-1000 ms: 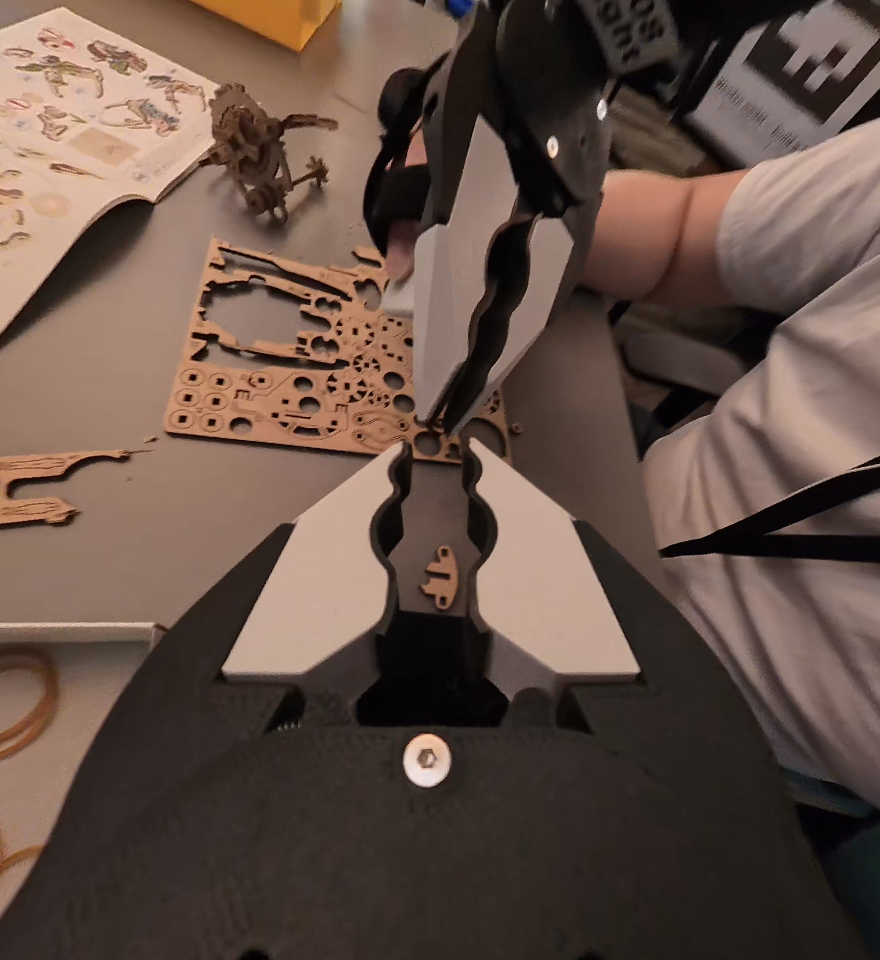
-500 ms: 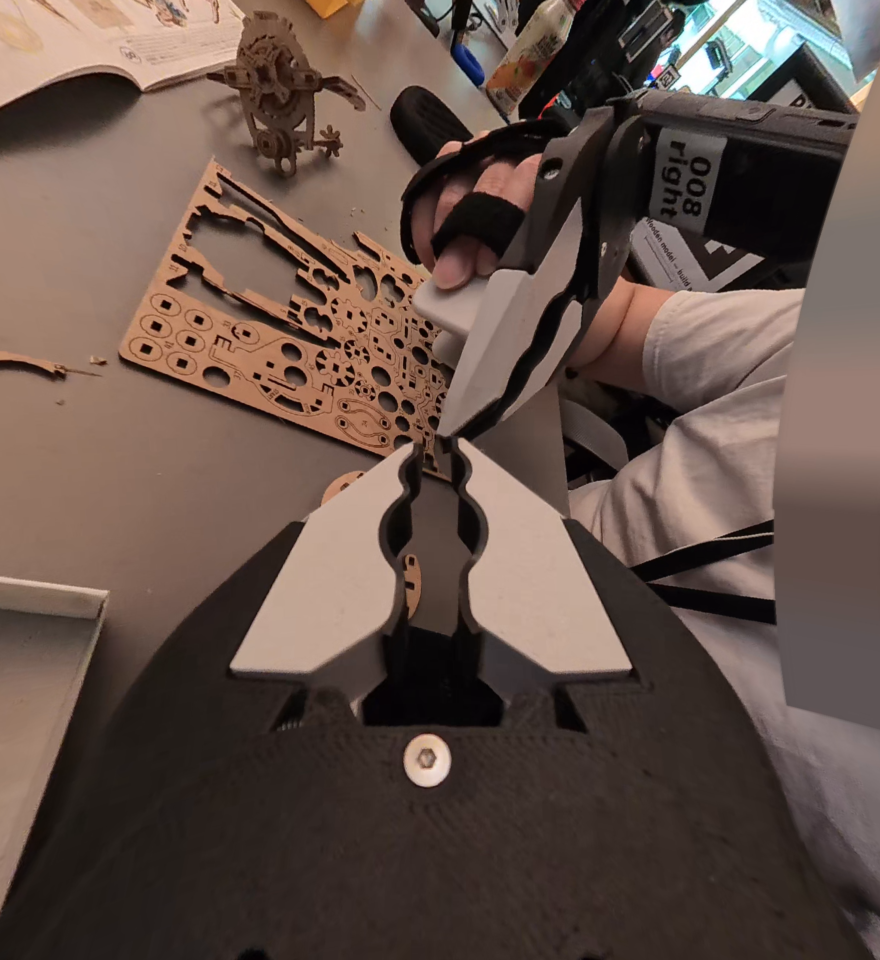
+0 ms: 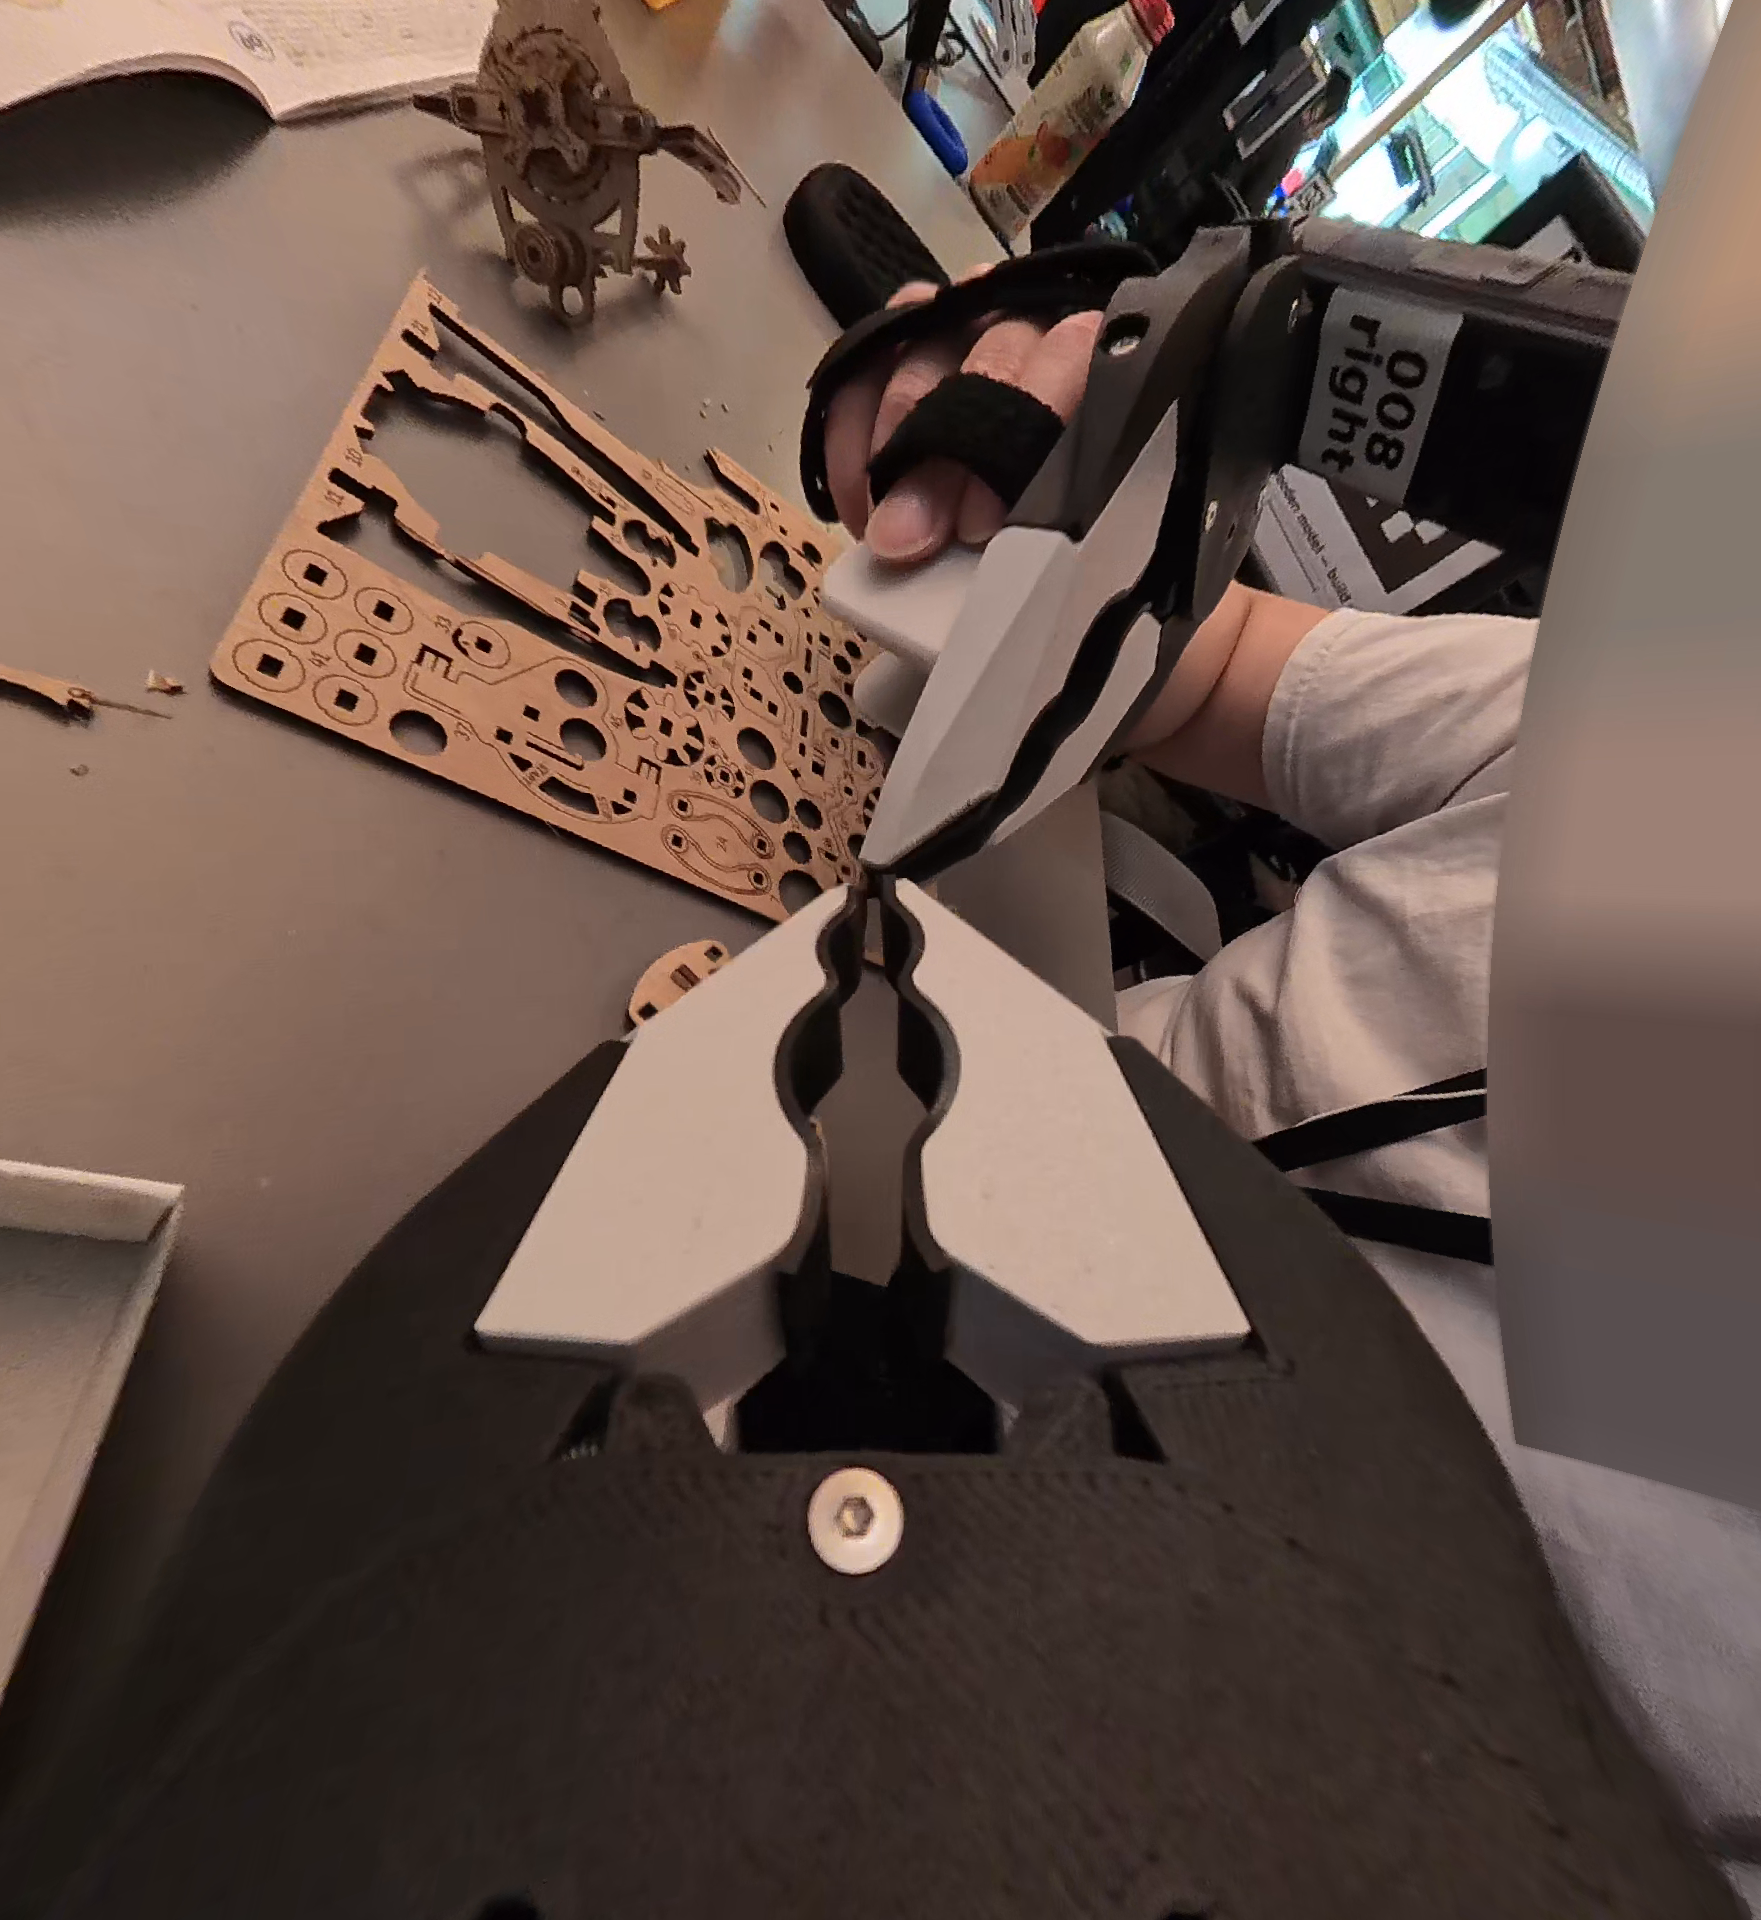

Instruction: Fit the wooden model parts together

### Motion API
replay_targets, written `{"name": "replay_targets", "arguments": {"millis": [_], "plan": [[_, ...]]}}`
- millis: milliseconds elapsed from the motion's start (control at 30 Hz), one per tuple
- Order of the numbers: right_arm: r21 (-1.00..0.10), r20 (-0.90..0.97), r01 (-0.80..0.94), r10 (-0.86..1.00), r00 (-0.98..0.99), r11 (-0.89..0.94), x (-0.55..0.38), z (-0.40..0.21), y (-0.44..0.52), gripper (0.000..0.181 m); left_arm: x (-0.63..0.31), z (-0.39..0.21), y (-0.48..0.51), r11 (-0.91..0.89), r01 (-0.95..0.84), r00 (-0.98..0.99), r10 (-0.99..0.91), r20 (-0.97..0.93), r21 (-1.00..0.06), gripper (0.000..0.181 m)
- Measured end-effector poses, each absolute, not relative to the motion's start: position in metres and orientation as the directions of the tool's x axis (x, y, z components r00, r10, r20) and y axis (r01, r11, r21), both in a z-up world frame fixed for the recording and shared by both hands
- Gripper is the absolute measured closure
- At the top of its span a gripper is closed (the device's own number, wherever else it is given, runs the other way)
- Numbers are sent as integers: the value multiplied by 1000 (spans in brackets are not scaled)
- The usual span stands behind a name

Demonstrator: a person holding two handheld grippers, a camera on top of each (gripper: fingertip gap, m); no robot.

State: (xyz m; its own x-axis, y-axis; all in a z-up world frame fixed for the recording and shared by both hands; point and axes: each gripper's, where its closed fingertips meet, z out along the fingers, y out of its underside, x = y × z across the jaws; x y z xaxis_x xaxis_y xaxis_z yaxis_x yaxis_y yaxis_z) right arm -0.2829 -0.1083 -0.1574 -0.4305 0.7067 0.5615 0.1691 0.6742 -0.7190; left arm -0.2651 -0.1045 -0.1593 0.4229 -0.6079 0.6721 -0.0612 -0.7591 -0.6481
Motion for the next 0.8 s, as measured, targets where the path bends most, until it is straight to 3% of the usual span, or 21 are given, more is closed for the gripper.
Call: {"name": "replay_targets", "arguments": {"millis": [33, 100, 400, 800], "plan": [[-734, 548, 170, 721, -424, 657, -284, -157, -107, 167, -266, -158, -103, -758, -42, 422, -604, 676, -651, 180], [-775, 507, 175, 763, -401, 607, -285, -153, -104, 161, -267, -152, -99, -758, 6, 407, -594, 694, -653, 180], [-820, 493, 179, 831, -258, 543, -290, -137, -87, 172, -275, -134, -85, -729, 163, 380, -575, 724, -665, 181], [-831, 488, 173, 841, -232, 529, -291, -135, -85, 175, -275, -137, -83, -715, 152, 420, -578, 699, -682, 180]]}}
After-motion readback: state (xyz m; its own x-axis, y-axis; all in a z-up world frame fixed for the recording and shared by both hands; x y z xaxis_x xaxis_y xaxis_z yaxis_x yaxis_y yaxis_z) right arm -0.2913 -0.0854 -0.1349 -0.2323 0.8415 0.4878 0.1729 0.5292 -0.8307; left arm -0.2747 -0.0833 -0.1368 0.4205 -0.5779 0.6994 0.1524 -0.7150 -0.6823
